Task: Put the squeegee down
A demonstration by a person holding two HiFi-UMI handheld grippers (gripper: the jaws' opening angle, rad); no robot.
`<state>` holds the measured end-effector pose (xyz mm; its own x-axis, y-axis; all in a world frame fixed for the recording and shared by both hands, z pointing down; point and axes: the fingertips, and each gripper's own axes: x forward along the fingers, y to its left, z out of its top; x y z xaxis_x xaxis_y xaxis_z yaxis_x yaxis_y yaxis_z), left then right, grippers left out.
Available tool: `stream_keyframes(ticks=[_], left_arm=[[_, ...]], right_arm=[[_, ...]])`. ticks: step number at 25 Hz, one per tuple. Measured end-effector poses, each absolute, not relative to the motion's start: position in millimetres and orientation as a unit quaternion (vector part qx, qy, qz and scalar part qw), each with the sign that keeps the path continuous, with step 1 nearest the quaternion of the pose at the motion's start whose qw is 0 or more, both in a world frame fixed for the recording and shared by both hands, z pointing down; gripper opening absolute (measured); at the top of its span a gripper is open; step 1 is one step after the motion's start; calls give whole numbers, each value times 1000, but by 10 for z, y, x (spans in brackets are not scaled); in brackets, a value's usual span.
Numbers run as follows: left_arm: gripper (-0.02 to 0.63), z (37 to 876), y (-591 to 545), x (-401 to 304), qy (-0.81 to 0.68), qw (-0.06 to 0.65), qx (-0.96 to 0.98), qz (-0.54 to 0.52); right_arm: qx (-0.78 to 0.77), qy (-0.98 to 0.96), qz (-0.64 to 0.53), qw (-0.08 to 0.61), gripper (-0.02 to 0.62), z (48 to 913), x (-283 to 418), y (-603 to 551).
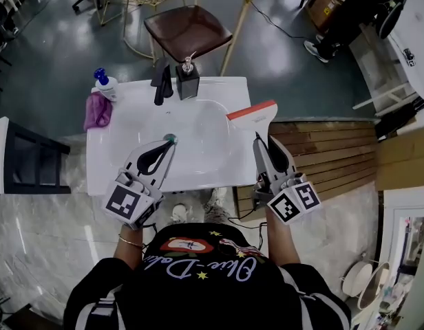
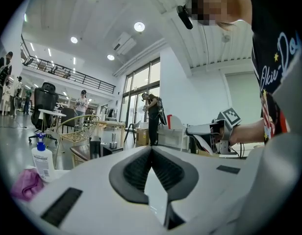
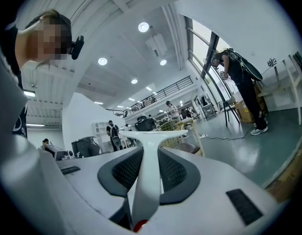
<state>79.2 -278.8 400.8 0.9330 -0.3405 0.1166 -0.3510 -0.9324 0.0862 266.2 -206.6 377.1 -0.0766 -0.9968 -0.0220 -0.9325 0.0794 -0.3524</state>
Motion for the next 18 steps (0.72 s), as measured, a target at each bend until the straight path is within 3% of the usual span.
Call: stream_keyframes(ticks=[18], left_arm=[[14,4006,-2957,1123,-210,56,975,52]], right_arm=[[-650,738,-157,91,100,4091,3055,-2450]])
